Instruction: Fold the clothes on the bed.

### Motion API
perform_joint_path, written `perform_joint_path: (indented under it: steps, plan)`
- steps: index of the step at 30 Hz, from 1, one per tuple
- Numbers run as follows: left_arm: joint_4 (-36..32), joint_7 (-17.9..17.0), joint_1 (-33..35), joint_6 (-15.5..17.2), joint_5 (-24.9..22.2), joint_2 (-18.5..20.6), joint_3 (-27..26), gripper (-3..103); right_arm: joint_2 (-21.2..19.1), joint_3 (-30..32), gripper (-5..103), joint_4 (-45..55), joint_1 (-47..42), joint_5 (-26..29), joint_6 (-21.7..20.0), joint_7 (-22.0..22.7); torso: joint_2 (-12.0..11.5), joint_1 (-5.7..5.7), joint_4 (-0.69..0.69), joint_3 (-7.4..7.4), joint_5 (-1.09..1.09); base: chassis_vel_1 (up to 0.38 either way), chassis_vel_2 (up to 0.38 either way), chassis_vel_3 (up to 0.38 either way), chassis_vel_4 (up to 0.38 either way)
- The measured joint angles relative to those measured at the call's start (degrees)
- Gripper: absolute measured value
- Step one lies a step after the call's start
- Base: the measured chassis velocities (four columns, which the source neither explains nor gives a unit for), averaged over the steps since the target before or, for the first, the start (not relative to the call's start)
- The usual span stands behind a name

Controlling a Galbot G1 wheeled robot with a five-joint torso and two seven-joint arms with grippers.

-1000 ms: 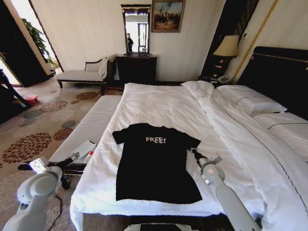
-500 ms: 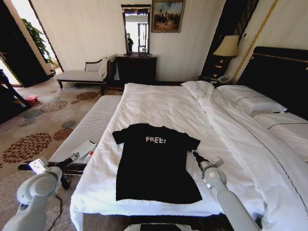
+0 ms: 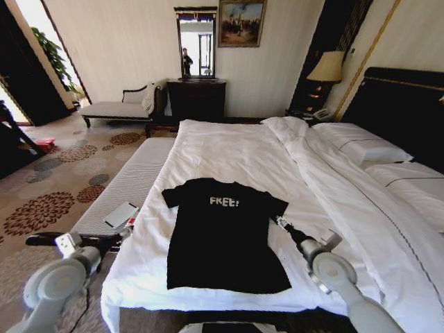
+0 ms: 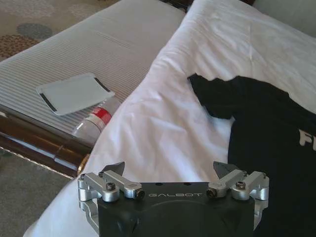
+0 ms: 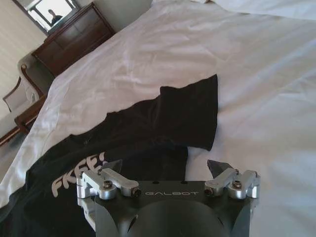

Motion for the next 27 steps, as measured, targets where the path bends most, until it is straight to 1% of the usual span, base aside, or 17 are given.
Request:
perform_joint_path:
  steps: [1,2,3,4,6,7,8,10,12,15,19,20,22,23,26,27]
  plan:
    - [0.0,0.0,0.0,0.0,0.0,0.0,0.0,100,0.0,0.0,92,0.0,0.0,0.0,0.0,0.0,0.0,0.0,0.0,0.0,0.0,0.0,0.0,0.0,0.0]
    - [-0.5,0.0,0.5,0.0,0.9,0.2,1.0,100,-0.3,-0.3,96,0.6,-0.4,0.2,-0.3,0.6,0.0,0.0,0.0,0.0,0.0,0.0,0.0,0.0,0.0]
    - [-1.4,-0.1,1.3,0.0,3.4,0.2,3.4,100,-0.7,-0.9,99,1.5,-1.1,0.6,-1.5,2.2,0.0,0.0,0.01,0.0,0.0,0.0,0.0,0.0,0.0]
    - [-1.4,-0.1,1.3,0.0,3.4,0.2,3.4,100,-0.7,-0.9,99,1.5,-1.1,0.6,-1.5,2.2,0.0,0.0,0.01,0.0,0.0,0.0,0.0,0.0,0.0]
    - [-1.9,-0.4,1.6,0.0,4.9,-0.1,5.4,100,-0.7,-2.1,100,1.6,-1.7,0.7,-2.6,3.9,0.0,0.0,0.0,0.01,0.0,0.0,0.0,0.0,0.0]
    - [-2.3,-1.0,2.1,0.0,5.5,-0.4,6.6,100,-0.3,-3.3,100,0.9,-2.4,-0.4,-3.2,4.7,0.0,0.0,0.01,0.01,0.01,0.0,0.0,0.0,0.0]
    - [-2.3,-1.0,2.1,0.0,5.5,-0.4,6.6,100,-0.3,-3.3,100,0.9,-2.4,-0.4,-3.2,4.7,0.0,0.0,0.01,0.01,0.01,0.0,0.0,0.0,0.0]
    - [-1.9,-1.2,2.8,0.0,7.0,-0.4,7.8,100,0.0,-4.5,100,-0.3,-3.4,-2.4,-3.4,4.8,0.0,0.0,0.01,0.01,0.01,0.0,0.0,0.0,0.0]
    - [-1.6,-1.3,3.0,0.0,7.5,-0.4,8.1,100,0.1,-4.8,100,-0.6,-3.6,-2.7,-3.4,4.8,0.0,0.0,0.0,0.01,0.01,0.0,0.0,0.0,0.0]
    - [-0.9,-1.3,3.6,0.0,9.9,-0.7,9.3,100,0.1,-5.9,100,-2.0,-4.1,-3.9,-3.6,4.6,0.0,0.0,0.0,0.01,0.0,0.0,0.0,0.0,0.0]
    - [-0.9,-1.2,3.6,0.0,10.6,-1.3,9.7,100,0.1,-6.7,100,-3.0,-4.1,-4.5,-3.6,3.7,0.0,0.01,0.01,0.01,0.0,0.0,0.0,0.0,0.0]
    - [-1.0,-1.2,3.6,0.0,10.8,-1.5,9.7,100,0.2,-6.9,103,-3.2,-4.1,-4.6,-3.6,3.3,0.0,0.01,0.0,0.01,0.0,0.0,0.0,0.0,0.0]
    - [-1.0,-1.2,3.4,0.0,10.9,-1.5,9.4,100,0.4,-7.1,95,-3.1,-4.3,-4.5,-3.5,3.0,0.0,0.01,0.0,0.01,0.0,0.0,0.0,0.0,0.0]
    - [-1.0,-1.2,3.4,0.0,10.9,-1.5,9.4,100,0.4,-7.1,95,-3.1,-4.3,-4.5,-3.5,3.0,0.0,0.01,0.0,0.01,0.0,0.0,0.0,0.0,0.0]
    - [-1.0,-1.3,3.1,0.0,11.1,-1.4,8.7,100,0.7,-7.2,79,-2.0,-5.3,-4.5,-3.0,2.7,0.0,0.01,0.01,0.01,0.0,0.0,0.0,0.0,0.0]
    - [-1.0,-1.3,3.1,0.0,11.1,-1.4,8.7,100,0.7,-7.2,79,-2.0,-5.3,-4.5,-3.0,2.7,0.0,0.01,0.01,0.01,0.0,0.0,0.0,0.0,0.0]
